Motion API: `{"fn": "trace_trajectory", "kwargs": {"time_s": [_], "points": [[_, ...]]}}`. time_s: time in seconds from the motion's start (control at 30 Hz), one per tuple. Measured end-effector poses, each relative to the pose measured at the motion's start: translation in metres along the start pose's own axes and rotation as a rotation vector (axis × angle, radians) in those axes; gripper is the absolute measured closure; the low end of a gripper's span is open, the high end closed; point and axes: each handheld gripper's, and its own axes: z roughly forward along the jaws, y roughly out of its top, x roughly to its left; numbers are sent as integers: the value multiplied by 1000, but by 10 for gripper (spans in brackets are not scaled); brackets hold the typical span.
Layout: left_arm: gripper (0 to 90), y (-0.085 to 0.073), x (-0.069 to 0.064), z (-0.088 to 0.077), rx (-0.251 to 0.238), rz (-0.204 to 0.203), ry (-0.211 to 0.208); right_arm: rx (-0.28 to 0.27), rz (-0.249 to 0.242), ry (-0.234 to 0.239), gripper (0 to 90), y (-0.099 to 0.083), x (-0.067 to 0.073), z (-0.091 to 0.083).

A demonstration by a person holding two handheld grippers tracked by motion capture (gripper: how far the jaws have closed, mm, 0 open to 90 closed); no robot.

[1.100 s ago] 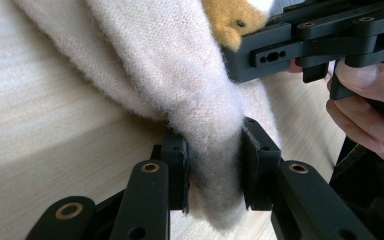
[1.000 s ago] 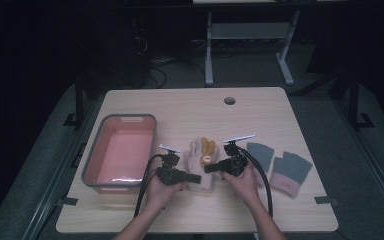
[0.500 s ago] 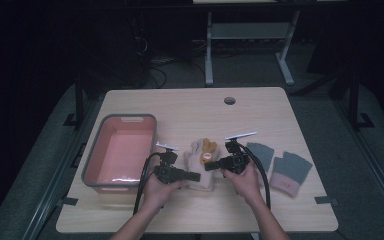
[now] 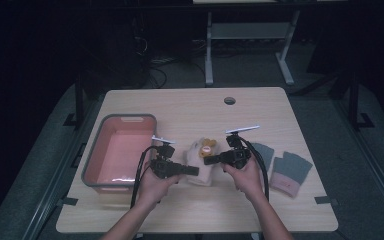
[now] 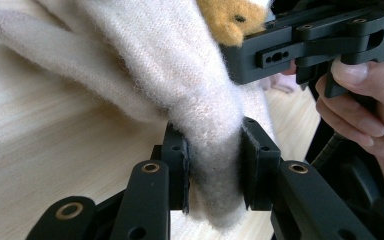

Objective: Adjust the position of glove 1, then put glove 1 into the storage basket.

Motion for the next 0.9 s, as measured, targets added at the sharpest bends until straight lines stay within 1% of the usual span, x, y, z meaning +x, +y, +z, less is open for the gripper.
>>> {"fn": "trace_trajectory", "kwargs": {"time_s": [0.07, 0.1, 0.13, 0.17, 0.23, 0.27, 0.33, 0.53, 0.6, 0.7, 0.9], "points": [[691, 2, -1, -3, -6, 1, -2, -4, -7, 3, 820, 3, 3, -2], [690, 3, -1, -5, -7, 0, -6, -5, 1, 6, 820, 4, 5, -2], [691, 3, -1, -6, -9, 2, -10, -8, -9, 10, 820, 5, 4, -3], [691, 5, -1, -8, -7, 14, -13, -4, -9, 10, 820, 7, 6, -4], [691, 6, -1, -9, -9, 15, -16, -4, -6, 11, 820, 8, 8, -4], [691, 8, -2, -12, -15, 16, -21, -10, -17, 10, 820, 10, 10, -6], [691, 9, -3, -13, -19, 14, -21, -12, -16, 12, 821, 11, 12, -7], [691, 12, -7, -19, -25, 30, -28, -17, -23, 17, 821, 15, 18, -12], [690, 13, -8, -22, -26, 32, -25, -17, -30, 14, 821, 17, 22, -12], [691, 14, -7, -25, -33, 22, -36, -18, -38, 17, 821, 19, 24, -12], [691, 16, -10, -28, -35, 29, -28, -17, -35, 18, 821, 23, 27, -14]]}}
